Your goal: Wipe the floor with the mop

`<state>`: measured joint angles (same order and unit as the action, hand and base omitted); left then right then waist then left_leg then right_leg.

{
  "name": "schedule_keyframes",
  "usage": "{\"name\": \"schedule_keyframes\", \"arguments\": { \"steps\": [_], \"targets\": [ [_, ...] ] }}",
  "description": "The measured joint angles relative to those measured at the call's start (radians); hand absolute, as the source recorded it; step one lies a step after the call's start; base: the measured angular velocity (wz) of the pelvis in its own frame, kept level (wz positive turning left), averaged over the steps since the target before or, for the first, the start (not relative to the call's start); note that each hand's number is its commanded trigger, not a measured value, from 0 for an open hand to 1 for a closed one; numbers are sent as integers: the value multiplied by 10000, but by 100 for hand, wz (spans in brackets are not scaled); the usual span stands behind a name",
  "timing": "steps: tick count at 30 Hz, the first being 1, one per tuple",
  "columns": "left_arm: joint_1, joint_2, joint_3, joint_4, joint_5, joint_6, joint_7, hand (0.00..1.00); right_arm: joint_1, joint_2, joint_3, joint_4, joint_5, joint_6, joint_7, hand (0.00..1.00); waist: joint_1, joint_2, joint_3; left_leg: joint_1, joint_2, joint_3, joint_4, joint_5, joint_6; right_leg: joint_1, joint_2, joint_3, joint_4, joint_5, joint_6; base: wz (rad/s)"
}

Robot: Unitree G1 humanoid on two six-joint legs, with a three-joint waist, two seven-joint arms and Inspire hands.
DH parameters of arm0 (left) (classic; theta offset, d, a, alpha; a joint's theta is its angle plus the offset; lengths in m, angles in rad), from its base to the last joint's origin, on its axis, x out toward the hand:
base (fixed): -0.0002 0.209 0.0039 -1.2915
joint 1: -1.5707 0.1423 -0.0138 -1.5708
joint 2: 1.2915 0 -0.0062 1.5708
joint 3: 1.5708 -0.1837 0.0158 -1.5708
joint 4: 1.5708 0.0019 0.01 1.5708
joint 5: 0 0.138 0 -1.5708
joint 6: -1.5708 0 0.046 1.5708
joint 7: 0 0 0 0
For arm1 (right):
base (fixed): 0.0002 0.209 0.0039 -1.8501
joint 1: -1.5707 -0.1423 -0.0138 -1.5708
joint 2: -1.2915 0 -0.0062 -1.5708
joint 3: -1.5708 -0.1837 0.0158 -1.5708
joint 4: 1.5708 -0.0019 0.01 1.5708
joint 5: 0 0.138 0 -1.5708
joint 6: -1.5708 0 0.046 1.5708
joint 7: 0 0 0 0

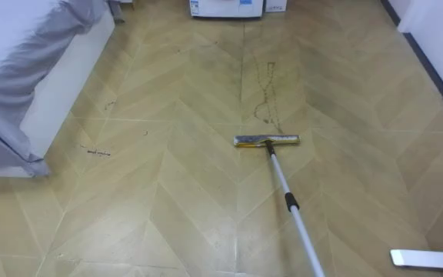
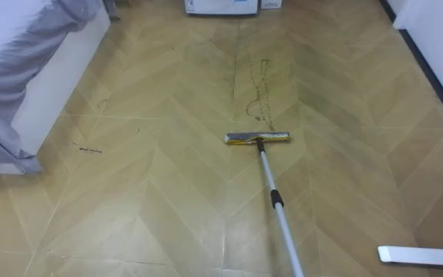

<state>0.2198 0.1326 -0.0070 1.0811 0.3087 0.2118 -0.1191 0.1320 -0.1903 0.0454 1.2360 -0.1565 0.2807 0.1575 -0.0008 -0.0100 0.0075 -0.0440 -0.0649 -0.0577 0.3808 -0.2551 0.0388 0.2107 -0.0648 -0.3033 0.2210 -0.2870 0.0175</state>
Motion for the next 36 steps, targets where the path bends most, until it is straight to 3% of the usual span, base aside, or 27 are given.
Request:
{"name": "schedule_keyframes", "arguments": {
  "steps": [13, 22, 25, 28, 32, 36],
  "targets": [
    [-40, 0, -99, 3, 4, 0, -16, 0, -66, -36, 38, 68, 34, 0, 66, 100, 26, -43, 15, -62, 3, 19, 10, 0, 0, -63, -6, 8, -2, -1, 1, 0],
    [-157, 1, -93, 87, 2, 10, 86, 0, -156, -22, 102, 83, 215, 8, 61, 100, 18, -116, 21, -678, 7, -43, 232, -4, 13, -597, 18, -25, 58, -1, 1, 1],
    [-327, -22, -96, 82, 6, -2, 173, 0, -260, -20, 90, 61, 291, 6, 50, 100, 24, -121, -15, -1152, 48, -113, 437, -5, 13, -1082, 58, -65, 220, -5, -3, 7],
    [-541, -89, -47, 237, 18, -84, 284, 0, -355, -22, 7, 89, 312, -30, -100, 100, 18, 39, -8, -1792, 119, -157, 895, -69, 80, -1588, 85, -174, 632, -25, -11, 12],
    [-828, -65, 27, 481, -29, -216, 364, 0, -432, -30, 34, 198, 515, -65, -191, 100, 81, 44, 30, -2368, 24, -142, 1387, -196, 166, -2786, -214, 50, 2320, -461, 15, -1],
    [-1007, -63, 39, 622, -29, -323, 521, 0, -427, 6, 109, 278, 958, -110, -265, 100, 74, 80, -11, -3283, -47, -207, 2239, -422, 214, -3891, -408, 378, 3506, -931, 35, 0]
  ]
}}
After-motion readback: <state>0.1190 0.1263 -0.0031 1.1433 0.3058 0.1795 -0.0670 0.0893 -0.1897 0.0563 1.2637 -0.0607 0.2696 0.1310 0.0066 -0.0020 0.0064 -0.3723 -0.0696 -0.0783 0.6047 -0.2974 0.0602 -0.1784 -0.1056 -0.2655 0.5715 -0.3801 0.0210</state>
